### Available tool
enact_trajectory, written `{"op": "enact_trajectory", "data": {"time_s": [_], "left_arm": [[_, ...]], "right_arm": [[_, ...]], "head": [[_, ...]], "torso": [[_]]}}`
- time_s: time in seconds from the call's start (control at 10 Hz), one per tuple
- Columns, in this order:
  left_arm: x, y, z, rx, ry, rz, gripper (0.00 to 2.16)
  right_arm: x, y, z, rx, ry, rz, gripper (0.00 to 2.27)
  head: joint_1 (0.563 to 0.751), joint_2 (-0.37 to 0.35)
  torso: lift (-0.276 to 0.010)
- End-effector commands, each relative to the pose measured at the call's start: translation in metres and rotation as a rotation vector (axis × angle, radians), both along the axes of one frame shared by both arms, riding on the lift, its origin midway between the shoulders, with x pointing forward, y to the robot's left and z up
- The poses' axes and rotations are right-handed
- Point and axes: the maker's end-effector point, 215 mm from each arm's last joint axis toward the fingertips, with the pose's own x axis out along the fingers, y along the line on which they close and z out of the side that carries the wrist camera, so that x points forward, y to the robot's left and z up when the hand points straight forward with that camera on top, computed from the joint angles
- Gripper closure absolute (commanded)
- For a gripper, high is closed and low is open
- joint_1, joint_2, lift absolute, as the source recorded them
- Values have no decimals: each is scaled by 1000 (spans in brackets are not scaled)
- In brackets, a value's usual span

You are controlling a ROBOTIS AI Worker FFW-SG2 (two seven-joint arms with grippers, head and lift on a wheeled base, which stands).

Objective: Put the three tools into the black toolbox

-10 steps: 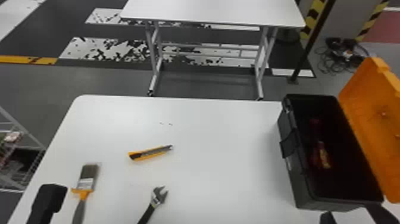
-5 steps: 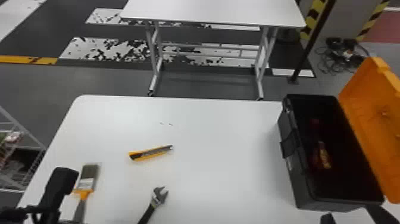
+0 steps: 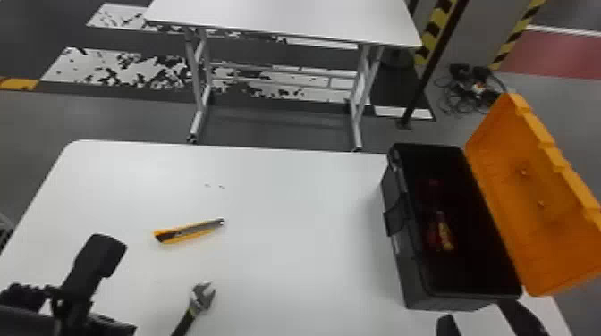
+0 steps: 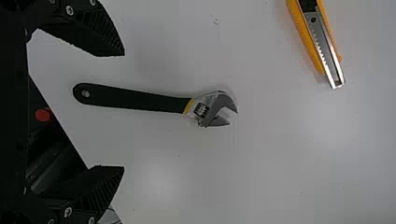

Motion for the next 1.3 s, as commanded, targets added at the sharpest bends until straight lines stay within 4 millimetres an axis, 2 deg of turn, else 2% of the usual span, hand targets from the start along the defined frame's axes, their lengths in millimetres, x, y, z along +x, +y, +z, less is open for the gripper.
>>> {"op": "enact_trajectory", "data": {"time_s": [0.0, 0.2, 0.5, 1.2], "left_arm": [[2, -8, -10, 13, 20, -31, 134], [0, -12, -24, 55, 44, -66, 134], [2, -12, -26, 67, 44, -74, 137], [-7, -5, -45, 99, 96, -77, 134]], "right_arm": [[0, -1, 1, -1, -1, -1, 113], [0, -1, 1, -1, -2, -1, 113], [1, 0, 1, -3, -2, 3, 113], [-3, 0, -11, 15, 19, 8, 113]], "head": [[695, -125], [695, -154], [695, -168], [695, -147]], "torso": [[-51], [-51], [-51], [-51]]}}
